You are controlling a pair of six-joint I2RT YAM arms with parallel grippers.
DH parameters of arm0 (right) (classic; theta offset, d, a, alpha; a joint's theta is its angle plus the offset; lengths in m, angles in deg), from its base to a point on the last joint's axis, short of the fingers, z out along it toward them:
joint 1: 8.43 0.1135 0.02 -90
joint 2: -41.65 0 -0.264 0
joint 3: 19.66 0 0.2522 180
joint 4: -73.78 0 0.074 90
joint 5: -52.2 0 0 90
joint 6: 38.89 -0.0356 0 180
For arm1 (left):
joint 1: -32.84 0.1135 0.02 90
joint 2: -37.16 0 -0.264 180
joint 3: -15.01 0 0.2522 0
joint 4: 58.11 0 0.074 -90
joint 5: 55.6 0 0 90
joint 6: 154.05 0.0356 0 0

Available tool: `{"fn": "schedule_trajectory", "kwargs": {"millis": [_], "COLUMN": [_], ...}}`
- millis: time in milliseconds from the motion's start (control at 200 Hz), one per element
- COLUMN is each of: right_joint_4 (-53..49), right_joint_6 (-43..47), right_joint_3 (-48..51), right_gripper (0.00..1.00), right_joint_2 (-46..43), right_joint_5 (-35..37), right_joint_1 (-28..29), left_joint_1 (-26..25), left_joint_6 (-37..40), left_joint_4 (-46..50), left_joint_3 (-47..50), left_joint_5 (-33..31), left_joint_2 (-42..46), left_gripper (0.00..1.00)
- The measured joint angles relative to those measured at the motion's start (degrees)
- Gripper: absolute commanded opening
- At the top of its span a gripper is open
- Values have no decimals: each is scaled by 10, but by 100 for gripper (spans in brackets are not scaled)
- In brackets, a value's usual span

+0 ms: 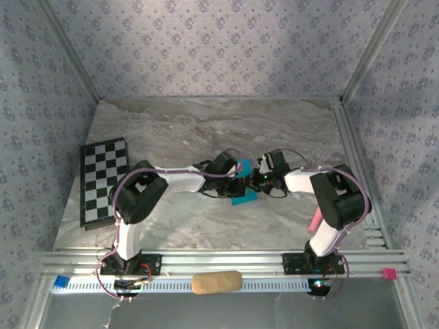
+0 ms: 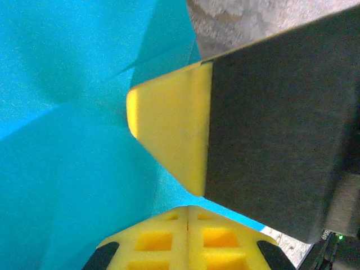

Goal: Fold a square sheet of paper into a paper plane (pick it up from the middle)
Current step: Fold the triangle a second time at the center of the table.

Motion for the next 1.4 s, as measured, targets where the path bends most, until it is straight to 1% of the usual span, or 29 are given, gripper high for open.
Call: {"fn": "schedule_trajectory", "kwargs": {"millis": [480, 824, 1399], "right_joint_4": [0, 0, 0], "right_joint_6": [0, 0, 0], "right_joint_3": [0, 0, 2], "right_gripper": [0, 0, 0], "right_joint_2": [0, 0, -1], "right_joint_5": [0, 1, 0], "right_joint_1": [0, 0, 0], "left_joint_1": [0, -4, -16], "left_joint_6": [9, 4, -7], "left_joint_4": [10, -24, -61], "left_joint_3": [4, 38, 116], "left_joint_5": [-17, -24, -39], "left_joint_2": [0, 8, 59], "left_gripper": [0, 0, 0]}}
